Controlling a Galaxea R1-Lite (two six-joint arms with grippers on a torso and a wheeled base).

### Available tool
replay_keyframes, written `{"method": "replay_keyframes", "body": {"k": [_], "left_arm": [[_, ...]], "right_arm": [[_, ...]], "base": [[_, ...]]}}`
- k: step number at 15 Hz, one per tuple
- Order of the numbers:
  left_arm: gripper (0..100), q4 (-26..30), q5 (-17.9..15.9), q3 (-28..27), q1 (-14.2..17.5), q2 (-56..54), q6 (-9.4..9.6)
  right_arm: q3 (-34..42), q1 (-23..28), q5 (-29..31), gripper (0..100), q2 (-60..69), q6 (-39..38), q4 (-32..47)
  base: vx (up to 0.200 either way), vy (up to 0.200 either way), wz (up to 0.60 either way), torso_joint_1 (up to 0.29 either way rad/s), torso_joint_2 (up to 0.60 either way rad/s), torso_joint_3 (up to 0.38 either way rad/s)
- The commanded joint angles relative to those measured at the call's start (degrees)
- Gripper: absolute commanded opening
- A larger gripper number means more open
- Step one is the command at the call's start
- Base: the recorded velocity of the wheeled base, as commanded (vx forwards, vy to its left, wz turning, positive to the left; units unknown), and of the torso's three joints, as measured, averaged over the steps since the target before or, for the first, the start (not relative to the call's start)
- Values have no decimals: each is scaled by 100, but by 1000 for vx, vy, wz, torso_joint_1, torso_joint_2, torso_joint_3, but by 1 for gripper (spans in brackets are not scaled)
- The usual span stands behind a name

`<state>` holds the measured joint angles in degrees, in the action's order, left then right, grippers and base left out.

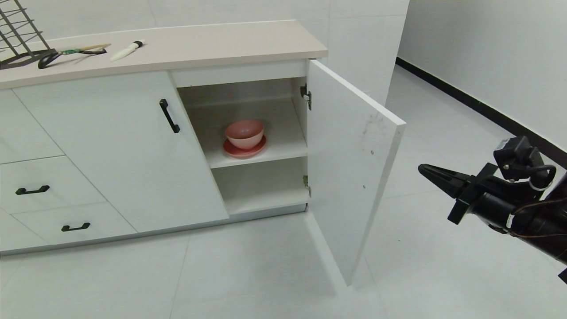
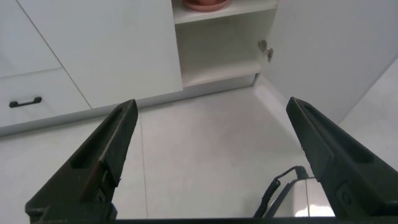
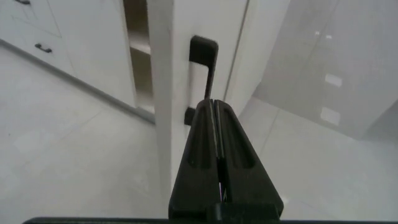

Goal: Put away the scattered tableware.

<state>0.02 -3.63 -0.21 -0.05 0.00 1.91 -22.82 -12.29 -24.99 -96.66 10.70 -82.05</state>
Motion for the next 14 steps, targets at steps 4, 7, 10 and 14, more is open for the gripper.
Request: {"method": "replay_keyframes", "body": {"k": [4, 7, 10, 14], "left_arm": [[100, 6, 3, 3, -4, 9, 2], [100, 6, 3, 3, -4, 9, -7], [100, -2, 3, 3, -13, 9, 2], [100, 6, 3, 3, -4, 9, -7]], "right_arm": [[-232, -2, 3, 0, -187, 11, 5], [-425, 130, 3, 0, -301, 28, 14], [-425, 271, -6, 0, -301, 28, 14], [-777, 271, -6, 0, -442, 28, 14]], "base": [[0, 0, 0, 0, 0, 0], [0, 0, 0, 0, 0, 0], [133, 0, 0, 2, 2, 3], [0, 0, 0, 0, 0, 0]]}}
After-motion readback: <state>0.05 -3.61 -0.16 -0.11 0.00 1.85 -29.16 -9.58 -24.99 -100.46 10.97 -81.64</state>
